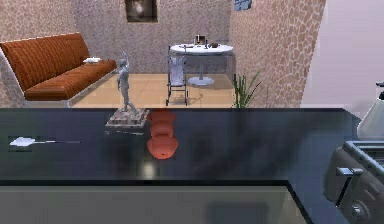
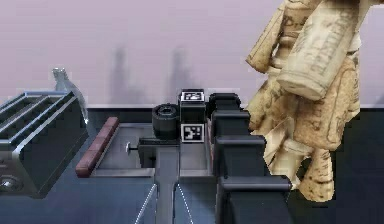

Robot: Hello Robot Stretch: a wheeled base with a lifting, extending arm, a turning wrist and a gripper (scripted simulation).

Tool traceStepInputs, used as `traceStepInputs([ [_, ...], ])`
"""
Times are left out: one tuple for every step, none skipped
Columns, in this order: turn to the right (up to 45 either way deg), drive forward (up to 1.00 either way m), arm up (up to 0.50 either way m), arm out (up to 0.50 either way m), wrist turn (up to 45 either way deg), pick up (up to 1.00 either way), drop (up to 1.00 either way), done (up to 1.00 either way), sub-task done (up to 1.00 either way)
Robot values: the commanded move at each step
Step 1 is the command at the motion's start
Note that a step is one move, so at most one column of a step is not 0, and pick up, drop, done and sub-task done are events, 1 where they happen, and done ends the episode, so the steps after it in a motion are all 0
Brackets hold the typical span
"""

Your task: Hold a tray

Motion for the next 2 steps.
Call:
traceStepInputs([
  [0.0, 0.00, 0.00, 0.00, 45.0, 0.00, 0.00, 0.00, 0.00],
  [0.0, 0.00, 0.00, 0.00, 45.0, 0.00, 0.00, 0.00, 0.00],
])
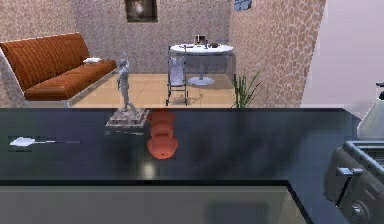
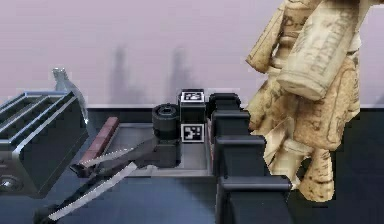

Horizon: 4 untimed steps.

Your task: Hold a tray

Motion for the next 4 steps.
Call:
traceStepInputs([
  [0.0, 0.00, 0.00, 0.00, 45.0, 0.00, 0.00, 0.00, 0.00],
  [0.0, 0.00, 0.00, 0.00, 36.0, 0.00, 0.00, 0.00, 0.00],
  [0.0, 0.00, -0.16, 0.00, 0.0, 0.00, 0.00, 0.00, 0.00],
  [0.0, 0.00, 0.00, 0.00, 0.0, 1.00, 0.00, 0.00, 0.00],
])
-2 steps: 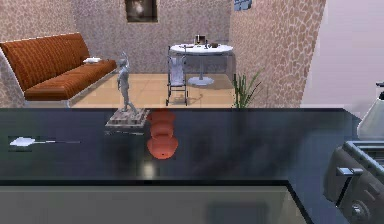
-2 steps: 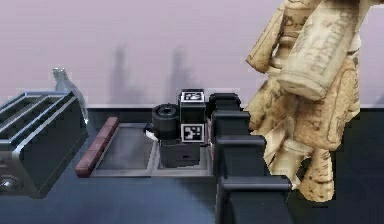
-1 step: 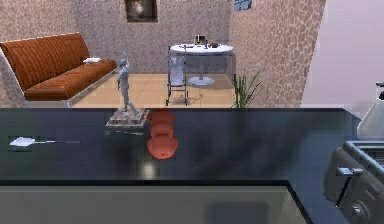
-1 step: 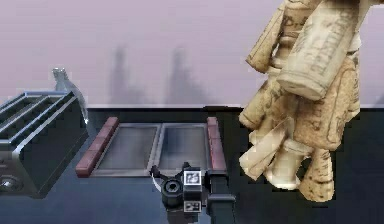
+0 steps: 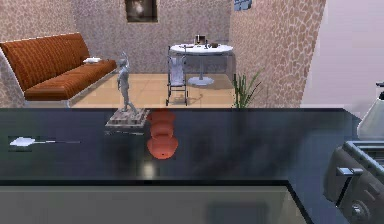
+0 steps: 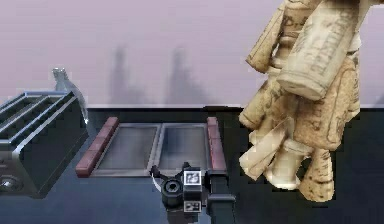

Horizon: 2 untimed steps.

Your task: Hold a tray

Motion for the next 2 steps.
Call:
traceStepInputs([
  [0.0, 0.00, 0.10, 0.00, 0.0, 0.00, 0.00, 0.00, 0.00],
  [0.0, 0.00, 0.00, 0.00, 0.0, 0.00, 0.00, 1.00, 0.00],
])
